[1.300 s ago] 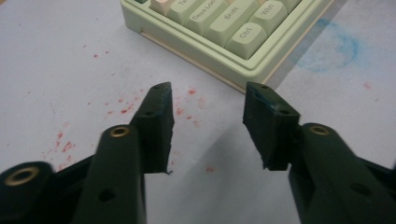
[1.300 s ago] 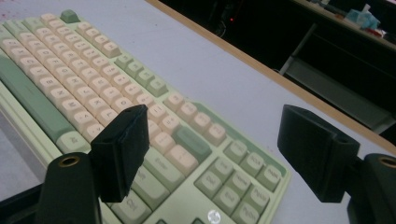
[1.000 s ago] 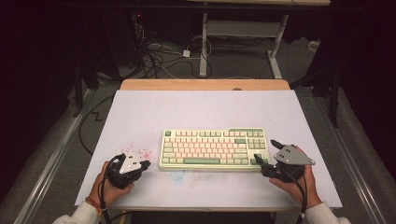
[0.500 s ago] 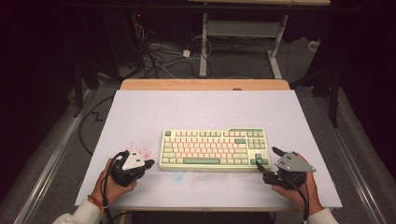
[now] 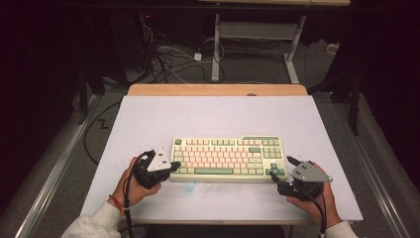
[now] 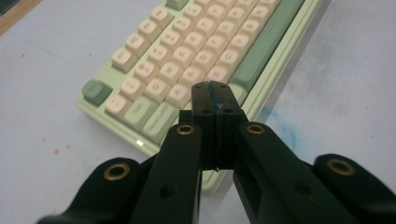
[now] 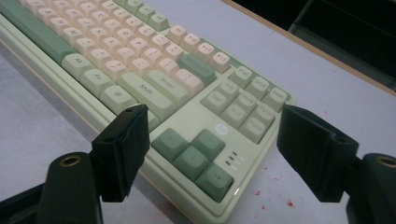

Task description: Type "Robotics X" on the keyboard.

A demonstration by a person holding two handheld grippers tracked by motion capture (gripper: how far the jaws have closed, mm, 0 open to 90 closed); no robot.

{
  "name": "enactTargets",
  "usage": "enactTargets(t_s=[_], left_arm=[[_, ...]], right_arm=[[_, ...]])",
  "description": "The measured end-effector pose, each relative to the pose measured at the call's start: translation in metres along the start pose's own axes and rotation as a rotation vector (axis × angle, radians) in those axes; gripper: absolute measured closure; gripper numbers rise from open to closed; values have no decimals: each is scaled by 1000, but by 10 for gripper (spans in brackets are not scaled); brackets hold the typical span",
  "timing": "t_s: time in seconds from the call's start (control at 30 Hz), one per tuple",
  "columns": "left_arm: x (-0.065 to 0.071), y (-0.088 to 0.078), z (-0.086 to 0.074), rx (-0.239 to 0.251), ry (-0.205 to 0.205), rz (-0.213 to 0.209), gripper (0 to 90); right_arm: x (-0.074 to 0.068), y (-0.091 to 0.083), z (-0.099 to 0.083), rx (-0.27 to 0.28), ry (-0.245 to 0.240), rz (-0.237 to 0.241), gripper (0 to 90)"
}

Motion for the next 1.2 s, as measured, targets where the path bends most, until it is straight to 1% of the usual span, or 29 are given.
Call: enactTargets(t_s=[0.13, 0.3, 0.47, 0.5, 0.57, 0.7, 0.83, 1.1, 1.2], left_arm=[[2, 12, 13, -9, 31, -22, 878], [4, 28, 24, -31, 56, -45, 878], [3, 41, 31, -45, 63, -68, 878], [3, 44, 32, -47, 65, -67, 878], [3, 48, 35, -54, 68, -81, 878], [4, 56, 37, -73, 77, -90, 878], [2, 62, 36, -88, 74, -91, 878], [-1, 68, 33, -109, 64, -87, 878], [-1, 70, 32, -115, 67, -91, 878]], right_arm=[[-2, 1, -1, -3, -8, 5, 260], [-3, 2, -2, -9, -15, 8, 260], [-2, 3, -3, -12, -18, 7, 260], [-2, 3, -3, -14, -16, 7, 260], [-2, 3, -3, -16, -14, 7, 260], [-2, 4, -4, -18, -21, 9, 261], [-2, 5, -4, -18, -21, 9, 262], [-3, 6, -3, -17, -25, 20, 262], [-3, 6, -3, -17, -26, 18, 263]])
Point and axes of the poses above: each handheld gripper's, and its own axes: y roughly forward along the jaws, z roughly out of its top, x roughly to its right, the point moved 9 cm from there along y, roughly forward along the jaws, and after that the axes turned 10 degrees about -z, right-handed, at the moved point
